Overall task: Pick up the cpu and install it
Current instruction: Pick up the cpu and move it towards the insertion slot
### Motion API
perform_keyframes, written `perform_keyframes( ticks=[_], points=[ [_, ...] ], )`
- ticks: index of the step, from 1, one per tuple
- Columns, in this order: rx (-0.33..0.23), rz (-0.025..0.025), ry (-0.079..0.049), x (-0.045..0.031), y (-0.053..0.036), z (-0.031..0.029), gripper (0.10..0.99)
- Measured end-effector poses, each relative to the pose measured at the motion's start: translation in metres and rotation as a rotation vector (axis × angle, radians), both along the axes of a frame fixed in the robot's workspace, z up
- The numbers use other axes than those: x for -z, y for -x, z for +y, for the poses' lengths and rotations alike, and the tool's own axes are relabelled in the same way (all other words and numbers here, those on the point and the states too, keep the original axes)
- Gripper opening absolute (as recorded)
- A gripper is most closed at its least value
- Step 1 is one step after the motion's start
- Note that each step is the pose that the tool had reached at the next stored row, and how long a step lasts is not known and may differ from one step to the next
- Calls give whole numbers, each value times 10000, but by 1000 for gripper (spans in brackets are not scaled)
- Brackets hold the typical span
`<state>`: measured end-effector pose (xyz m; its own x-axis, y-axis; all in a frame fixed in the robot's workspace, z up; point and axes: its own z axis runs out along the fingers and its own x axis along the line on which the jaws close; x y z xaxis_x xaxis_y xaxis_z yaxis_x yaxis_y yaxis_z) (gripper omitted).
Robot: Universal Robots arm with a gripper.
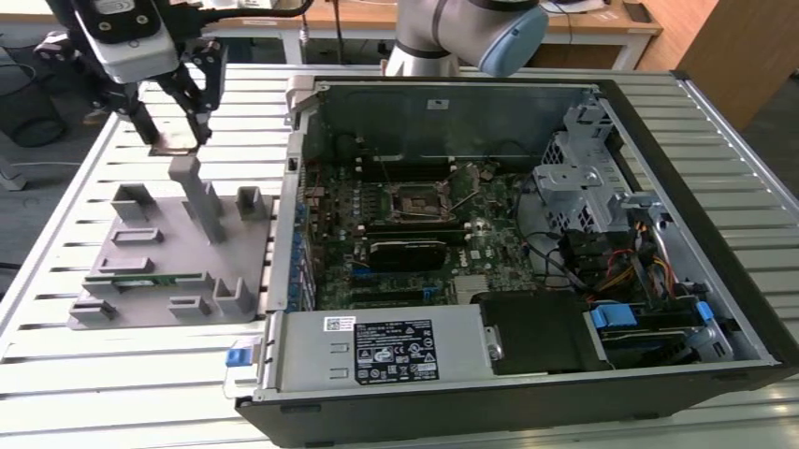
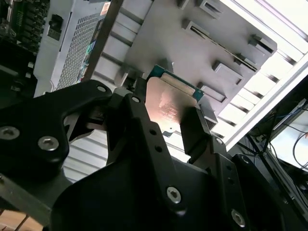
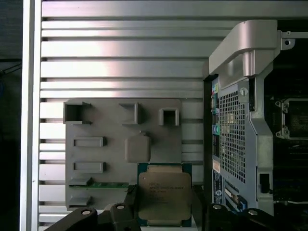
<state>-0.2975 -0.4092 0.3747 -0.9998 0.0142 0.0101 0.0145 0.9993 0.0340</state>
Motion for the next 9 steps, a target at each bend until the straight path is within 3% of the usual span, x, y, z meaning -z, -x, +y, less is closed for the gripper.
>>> perform_keyframes(
  ticks=[9],
  points=[
    [-2, 4, -1, 20, -413, 17, 529]
  ],
)
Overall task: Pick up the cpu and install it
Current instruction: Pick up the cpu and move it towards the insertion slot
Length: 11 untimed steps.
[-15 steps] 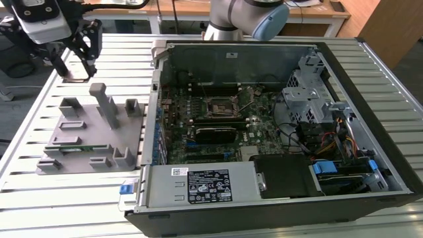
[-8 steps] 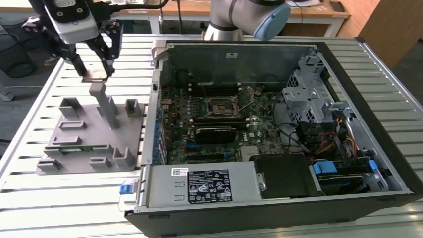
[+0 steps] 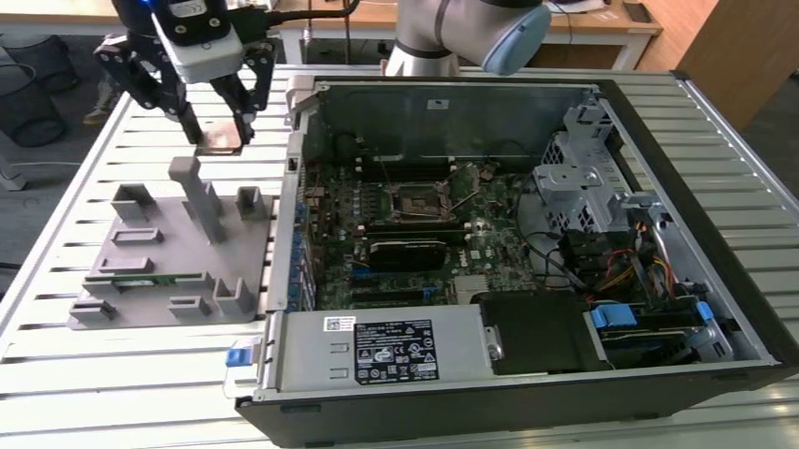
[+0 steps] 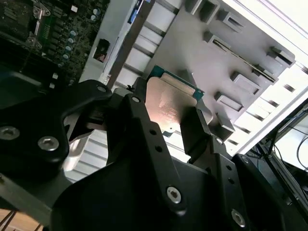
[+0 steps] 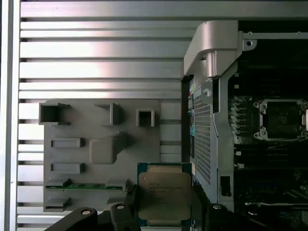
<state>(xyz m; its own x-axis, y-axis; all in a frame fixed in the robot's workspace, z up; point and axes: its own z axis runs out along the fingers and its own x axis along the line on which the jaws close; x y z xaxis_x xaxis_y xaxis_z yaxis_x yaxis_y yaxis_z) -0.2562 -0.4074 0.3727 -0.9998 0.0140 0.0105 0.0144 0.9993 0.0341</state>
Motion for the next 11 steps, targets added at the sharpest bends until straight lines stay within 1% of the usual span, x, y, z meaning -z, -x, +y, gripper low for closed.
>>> perform_keyframes(
  ticks=[11],
  points=[
    [2, -1, 0, 12, -498, 14, 529]
  ],
)
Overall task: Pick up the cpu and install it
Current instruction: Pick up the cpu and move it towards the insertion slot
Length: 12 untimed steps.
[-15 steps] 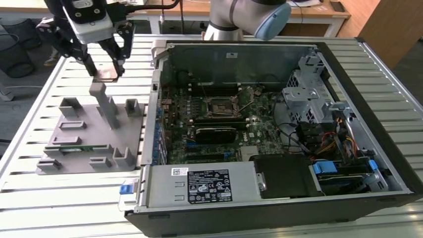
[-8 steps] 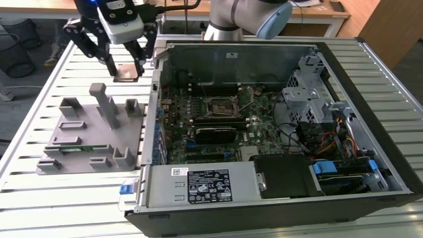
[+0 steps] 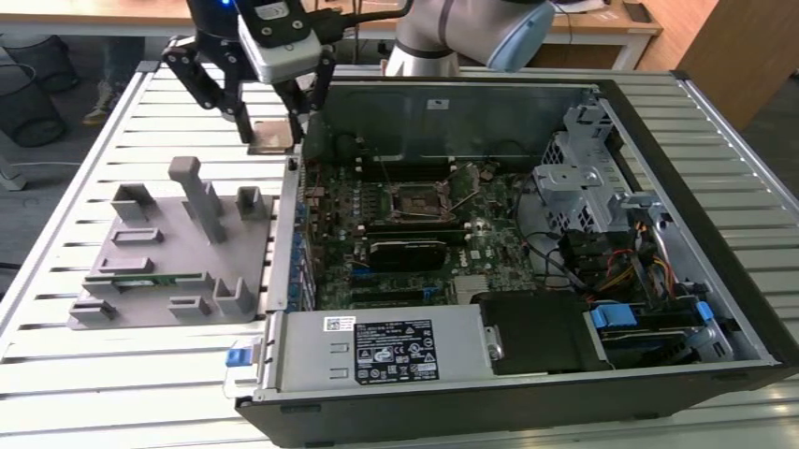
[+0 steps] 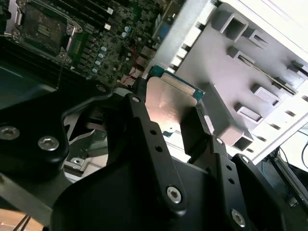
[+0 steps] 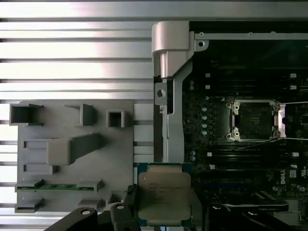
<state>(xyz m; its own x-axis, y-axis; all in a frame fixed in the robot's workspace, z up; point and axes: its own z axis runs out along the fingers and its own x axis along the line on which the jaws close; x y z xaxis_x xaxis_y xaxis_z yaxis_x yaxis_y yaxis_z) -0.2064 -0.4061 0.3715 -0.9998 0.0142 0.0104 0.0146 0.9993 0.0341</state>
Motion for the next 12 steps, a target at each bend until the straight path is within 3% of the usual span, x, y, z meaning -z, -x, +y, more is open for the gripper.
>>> perform_keyframes(
  ticks=[12],
  points=[
    [0, -1, -1, 6, -546, 11, 529]
  ],
)
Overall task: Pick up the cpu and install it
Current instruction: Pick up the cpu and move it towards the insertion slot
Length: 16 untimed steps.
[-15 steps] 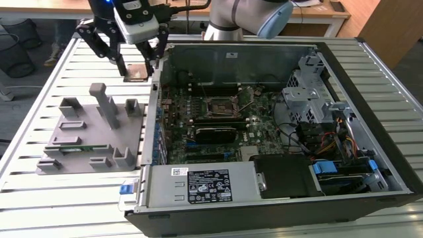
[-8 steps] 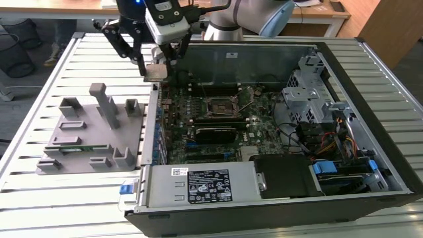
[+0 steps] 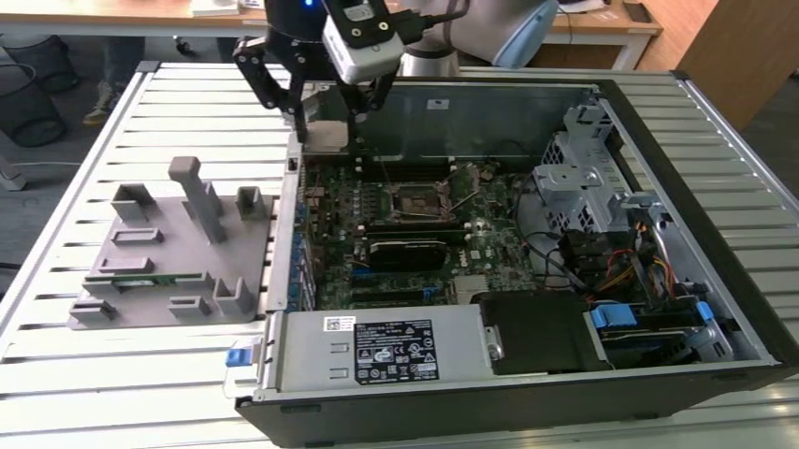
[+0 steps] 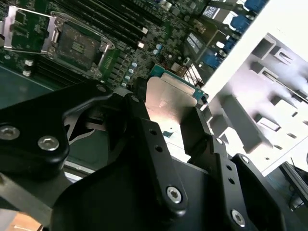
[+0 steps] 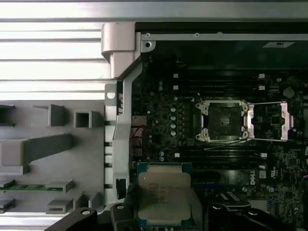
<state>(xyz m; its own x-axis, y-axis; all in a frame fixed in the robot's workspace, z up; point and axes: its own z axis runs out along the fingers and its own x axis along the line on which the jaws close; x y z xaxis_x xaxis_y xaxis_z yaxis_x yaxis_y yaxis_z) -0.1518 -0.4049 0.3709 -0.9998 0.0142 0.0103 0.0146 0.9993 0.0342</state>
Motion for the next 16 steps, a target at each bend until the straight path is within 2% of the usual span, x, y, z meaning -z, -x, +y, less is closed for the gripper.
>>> perform_keyframes(
  ticks=[16],
  points=[
    [-2, 1, 1, 3, -728, 13, 529]
  ],
)
